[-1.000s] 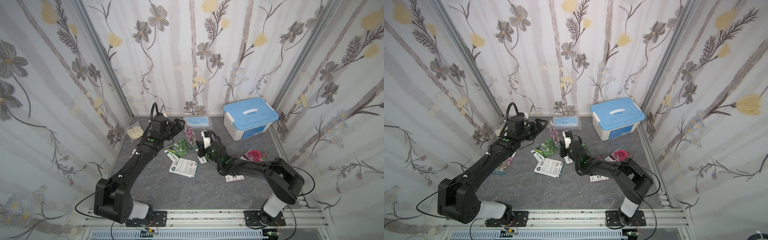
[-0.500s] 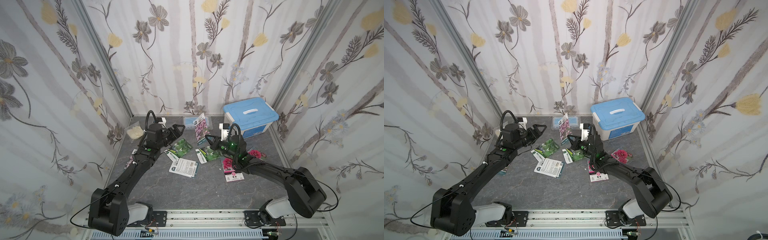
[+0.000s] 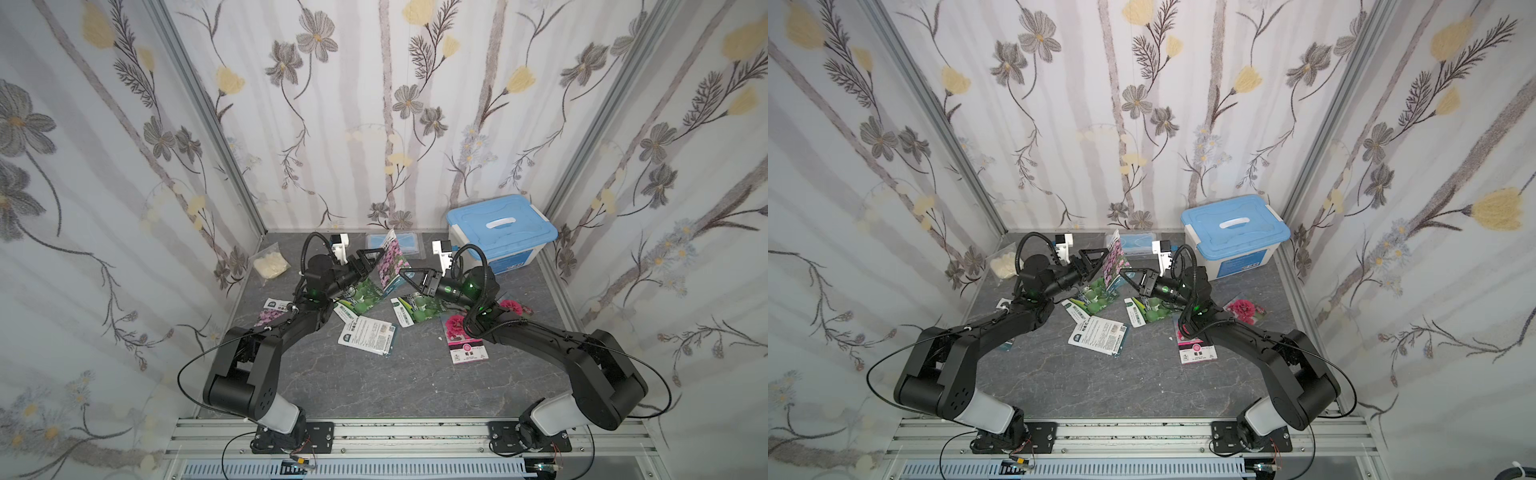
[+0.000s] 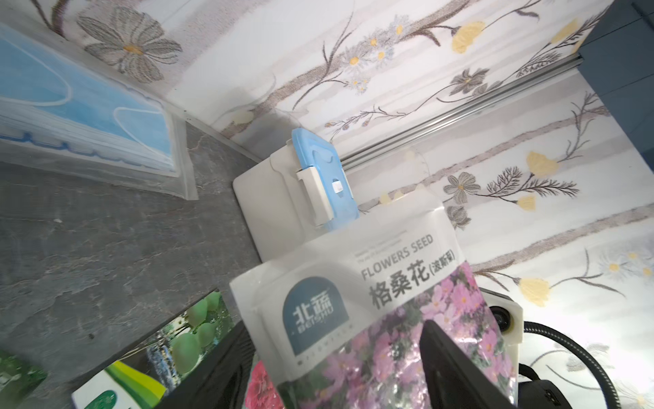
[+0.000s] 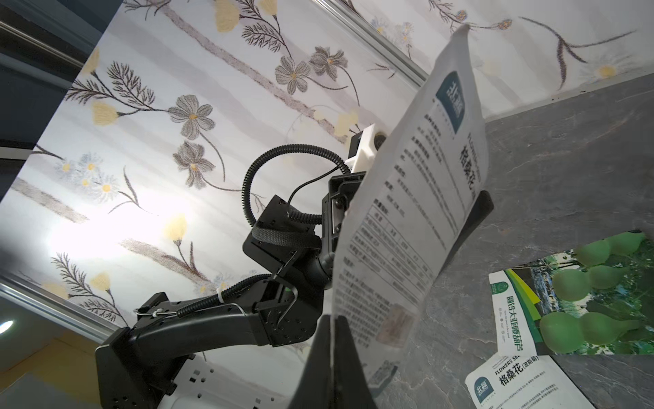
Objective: Arrange the seed packets in a row
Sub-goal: Adjust the seed packet.
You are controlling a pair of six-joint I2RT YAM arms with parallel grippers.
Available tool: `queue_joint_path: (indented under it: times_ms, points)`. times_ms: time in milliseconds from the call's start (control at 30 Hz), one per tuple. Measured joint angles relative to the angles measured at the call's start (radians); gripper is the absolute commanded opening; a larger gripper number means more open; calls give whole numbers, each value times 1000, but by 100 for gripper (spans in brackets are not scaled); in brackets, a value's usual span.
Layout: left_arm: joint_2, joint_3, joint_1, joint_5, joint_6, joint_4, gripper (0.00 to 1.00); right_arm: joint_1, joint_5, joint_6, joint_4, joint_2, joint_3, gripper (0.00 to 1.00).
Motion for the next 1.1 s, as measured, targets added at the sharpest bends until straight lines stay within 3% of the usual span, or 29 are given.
queue_joint_path:
  times_ms: [200,500,1100]
  points:
    - [19,8,-14,3,-59,130,39,-6,-4,18,17,5,13,0]
    - [-60,-4,-23,-6,-76,142,37,-24,10,11,23,12,16,0]
    - [-251,-66,-26,-43,29,-51,29,-43,63,12,0,62,24,0]
